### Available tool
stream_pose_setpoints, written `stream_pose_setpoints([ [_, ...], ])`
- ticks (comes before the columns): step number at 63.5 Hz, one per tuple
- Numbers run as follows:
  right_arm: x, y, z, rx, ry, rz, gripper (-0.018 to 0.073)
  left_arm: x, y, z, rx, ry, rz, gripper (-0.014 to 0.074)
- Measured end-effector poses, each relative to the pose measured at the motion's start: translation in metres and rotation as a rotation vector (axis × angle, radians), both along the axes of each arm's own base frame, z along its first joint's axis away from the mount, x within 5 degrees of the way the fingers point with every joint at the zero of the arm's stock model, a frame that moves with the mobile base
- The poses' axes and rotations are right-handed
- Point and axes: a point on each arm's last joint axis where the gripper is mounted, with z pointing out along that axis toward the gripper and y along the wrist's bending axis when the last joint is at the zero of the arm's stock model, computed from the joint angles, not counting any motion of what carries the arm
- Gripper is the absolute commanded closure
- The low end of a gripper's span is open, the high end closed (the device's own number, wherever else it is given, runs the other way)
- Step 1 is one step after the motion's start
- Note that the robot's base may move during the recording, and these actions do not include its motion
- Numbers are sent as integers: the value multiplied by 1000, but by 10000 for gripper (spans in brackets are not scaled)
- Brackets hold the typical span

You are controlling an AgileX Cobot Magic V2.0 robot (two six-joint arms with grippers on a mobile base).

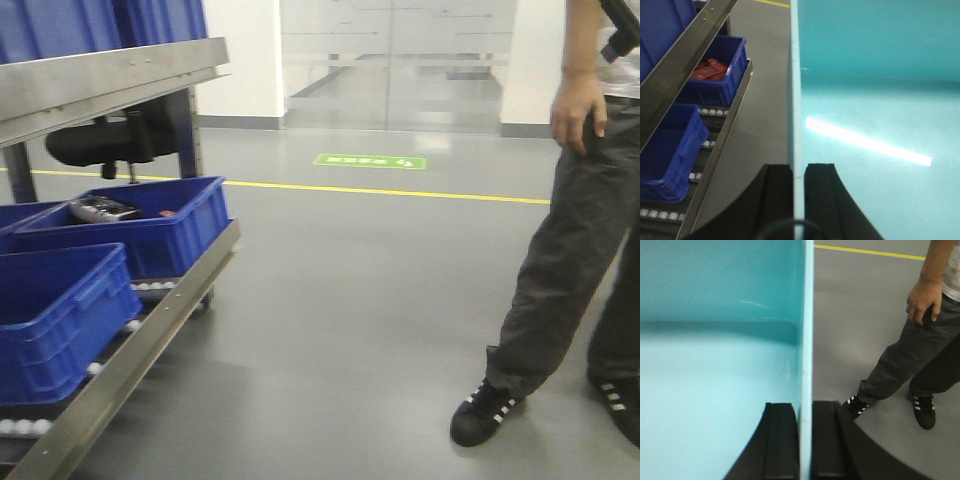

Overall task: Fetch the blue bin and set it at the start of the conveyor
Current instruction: 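Hold the bin in both grippers while the base turns away from the rack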

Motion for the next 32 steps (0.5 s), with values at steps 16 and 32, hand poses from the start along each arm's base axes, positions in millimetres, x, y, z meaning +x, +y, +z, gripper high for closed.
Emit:
stream_pose_setpoints([
  [16,0,0,0,-1,-2,-1,724,0,0,0,0,0,0,707],
  [32,0,0,1,0,-3,-1,724,0,0,0,0,0,0,707],
])
